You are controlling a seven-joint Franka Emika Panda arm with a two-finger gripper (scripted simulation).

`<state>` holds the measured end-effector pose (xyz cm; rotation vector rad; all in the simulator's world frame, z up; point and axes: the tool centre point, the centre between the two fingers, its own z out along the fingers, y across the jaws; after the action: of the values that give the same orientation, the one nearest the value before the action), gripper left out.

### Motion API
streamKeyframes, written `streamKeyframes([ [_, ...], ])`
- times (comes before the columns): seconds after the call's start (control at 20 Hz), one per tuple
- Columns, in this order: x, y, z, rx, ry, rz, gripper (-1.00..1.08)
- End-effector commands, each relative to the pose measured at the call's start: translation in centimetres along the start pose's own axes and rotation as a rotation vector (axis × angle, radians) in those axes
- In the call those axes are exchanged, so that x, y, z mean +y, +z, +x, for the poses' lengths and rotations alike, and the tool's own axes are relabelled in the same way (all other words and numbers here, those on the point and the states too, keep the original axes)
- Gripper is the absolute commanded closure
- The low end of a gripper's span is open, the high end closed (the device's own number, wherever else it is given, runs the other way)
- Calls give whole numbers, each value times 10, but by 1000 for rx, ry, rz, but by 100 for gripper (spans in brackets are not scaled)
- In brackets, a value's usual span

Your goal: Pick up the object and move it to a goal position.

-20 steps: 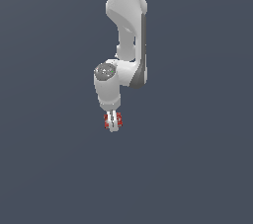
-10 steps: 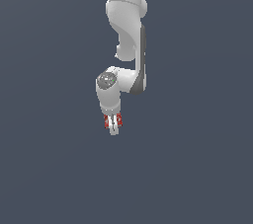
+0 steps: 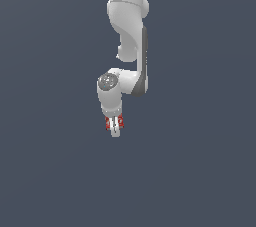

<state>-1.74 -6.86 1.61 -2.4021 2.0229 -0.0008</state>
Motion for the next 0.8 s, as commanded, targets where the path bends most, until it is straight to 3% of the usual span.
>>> streamKeyframes([
  [0.0, 1, 1, 0, 0, 0, -1, 108],
  [0.4, -4, -15, -8, 0, 0, 0, 108],
  [0.75, -16, -62, -33, 0, 1, 0, 108],
])
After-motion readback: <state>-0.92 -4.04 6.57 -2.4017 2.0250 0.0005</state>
